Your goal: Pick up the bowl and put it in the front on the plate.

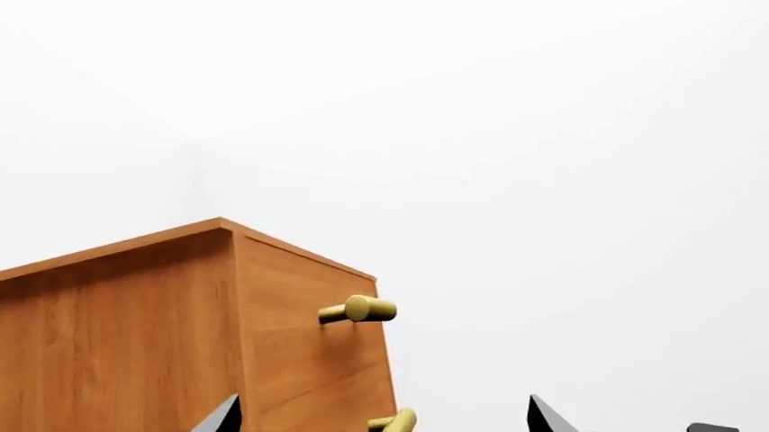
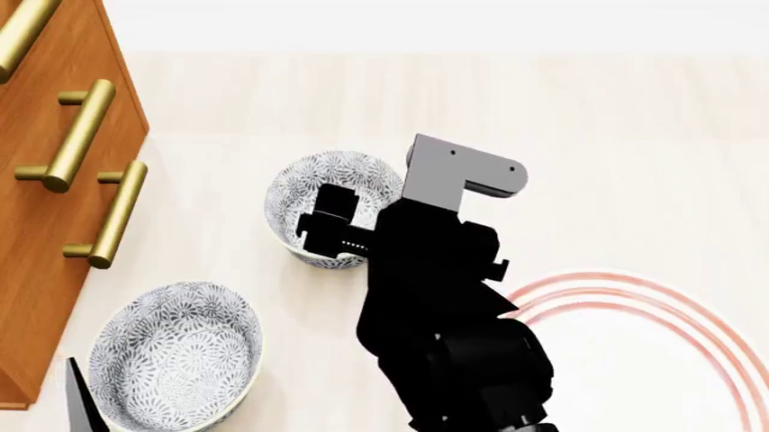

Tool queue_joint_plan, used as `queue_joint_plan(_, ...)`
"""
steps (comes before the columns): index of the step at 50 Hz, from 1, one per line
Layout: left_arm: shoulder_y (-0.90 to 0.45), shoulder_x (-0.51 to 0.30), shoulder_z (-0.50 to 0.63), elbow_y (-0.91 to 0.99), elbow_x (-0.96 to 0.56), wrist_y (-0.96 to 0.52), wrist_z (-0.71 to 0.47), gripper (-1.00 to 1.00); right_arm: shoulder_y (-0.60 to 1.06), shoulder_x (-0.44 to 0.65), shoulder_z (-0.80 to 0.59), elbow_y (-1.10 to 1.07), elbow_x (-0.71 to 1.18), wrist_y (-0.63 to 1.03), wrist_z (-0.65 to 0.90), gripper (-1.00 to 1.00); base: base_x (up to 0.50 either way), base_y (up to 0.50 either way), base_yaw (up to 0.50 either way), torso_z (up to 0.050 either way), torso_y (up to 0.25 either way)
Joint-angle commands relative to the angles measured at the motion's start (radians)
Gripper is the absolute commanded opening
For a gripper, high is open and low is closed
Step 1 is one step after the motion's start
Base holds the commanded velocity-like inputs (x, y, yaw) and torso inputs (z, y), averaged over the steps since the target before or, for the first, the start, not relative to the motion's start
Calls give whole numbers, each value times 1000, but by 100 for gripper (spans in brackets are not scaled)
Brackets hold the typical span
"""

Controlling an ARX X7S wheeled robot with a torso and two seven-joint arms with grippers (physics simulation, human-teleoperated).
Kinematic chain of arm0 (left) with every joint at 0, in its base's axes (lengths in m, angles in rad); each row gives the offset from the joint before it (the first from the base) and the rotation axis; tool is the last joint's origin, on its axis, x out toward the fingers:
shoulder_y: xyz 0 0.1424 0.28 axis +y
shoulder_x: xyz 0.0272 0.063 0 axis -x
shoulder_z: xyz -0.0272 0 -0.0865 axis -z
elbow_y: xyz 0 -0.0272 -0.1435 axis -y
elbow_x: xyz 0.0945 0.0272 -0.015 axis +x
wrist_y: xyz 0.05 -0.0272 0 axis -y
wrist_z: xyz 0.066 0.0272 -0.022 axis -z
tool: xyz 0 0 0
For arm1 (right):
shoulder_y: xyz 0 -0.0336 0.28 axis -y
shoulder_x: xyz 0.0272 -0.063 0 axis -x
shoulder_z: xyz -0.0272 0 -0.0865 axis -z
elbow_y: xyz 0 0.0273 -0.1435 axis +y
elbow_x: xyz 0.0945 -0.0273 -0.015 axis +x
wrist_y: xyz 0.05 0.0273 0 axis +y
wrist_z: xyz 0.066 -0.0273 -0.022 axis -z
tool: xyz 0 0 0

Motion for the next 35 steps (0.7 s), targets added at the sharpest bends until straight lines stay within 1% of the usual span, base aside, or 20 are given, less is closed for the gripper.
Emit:
queue_joint_plan(1,1,5,-4,-2,9,-1,6,100,10,-11,-30,46,26,-36,-13,100,0,0,0,0,0)
queue_joint_plan(16,-5,1,3,-6,4,-10,6,100,29,-17,-112,118,95,-95,-21,100,0,0,0,0,0)
queue_joint_plan(22,-7,-1,4,-2,0,-18,7,100,27,-9,-136,100,119,-103,-14,100,0,0,0,0,0)
queue_joint_plan(23,-7,-2,4,-2,-1,-19,6,100,26,-7,-137,95,122,-105,-15,-100,0,0,0,0,0)
queue_joint_plan(35,-9,-5,6,-1,-6,-29,4,100,13,3,-171,59,137,-110,-4,-100,0,0,0,0,0)
